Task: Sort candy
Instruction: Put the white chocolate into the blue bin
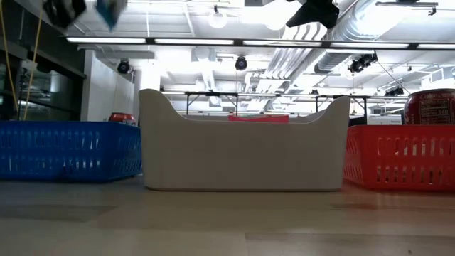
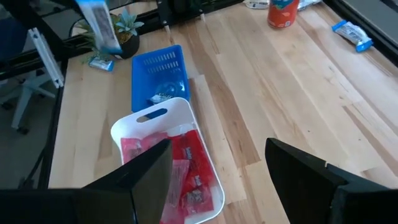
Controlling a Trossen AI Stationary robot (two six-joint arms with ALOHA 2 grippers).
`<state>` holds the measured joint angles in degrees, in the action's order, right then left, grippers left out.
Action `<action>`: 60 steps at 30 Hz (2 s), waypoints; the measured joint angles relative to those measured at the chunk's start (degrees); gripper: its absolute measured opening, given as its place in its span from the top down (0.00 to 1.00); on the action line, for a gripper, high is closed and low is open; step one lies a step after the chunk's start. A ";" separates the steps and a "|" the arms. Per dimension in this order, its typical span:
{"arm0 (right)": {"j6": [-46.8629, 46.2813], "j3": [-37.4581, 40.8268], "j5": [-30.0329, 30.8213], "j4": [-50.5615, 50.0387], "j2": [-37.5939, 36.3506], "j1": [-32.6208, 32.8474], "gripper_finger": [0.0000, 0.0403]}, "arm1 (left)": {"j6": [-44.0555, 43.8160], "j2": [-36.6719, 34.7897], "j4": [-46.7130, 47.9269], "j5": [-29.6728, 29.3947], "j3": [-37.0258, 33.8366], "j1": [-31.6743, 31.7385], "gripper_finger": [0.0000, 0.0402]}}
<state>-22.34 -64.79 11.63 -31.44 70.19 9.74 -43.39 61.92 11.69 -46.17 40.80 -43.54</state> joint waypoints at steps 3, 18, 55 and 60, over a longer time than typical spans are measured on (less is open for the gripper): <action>-1.04 0.00 1.25 -0.02 0.00 0.00 0.37 | -0.76 -0.27 -5.32 3.41 -6.24 1.70 1.00; -6.19 0.00 1.91 -0.04 0.00 0.00 0.37 | 8.33 -0.22 2.70 20.27 -12.09 7.52 1.00; -17.45 -9.32 15.53 -4.80 0.22 -17.16 0.37 | 35.88 -14.13 14.34 11.90 16.53 30.39 0.44; -24.28 -9.38 16.79 -18.42 3.84 -25.97 0.37 | 36.05 -16.48 12.09 17.95 12.59 36.68 0.44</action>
<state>-46.62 -74.17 28.41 -49.86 74.04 -16.24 -7.33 45.44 23.78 -28.22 53.38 -6.86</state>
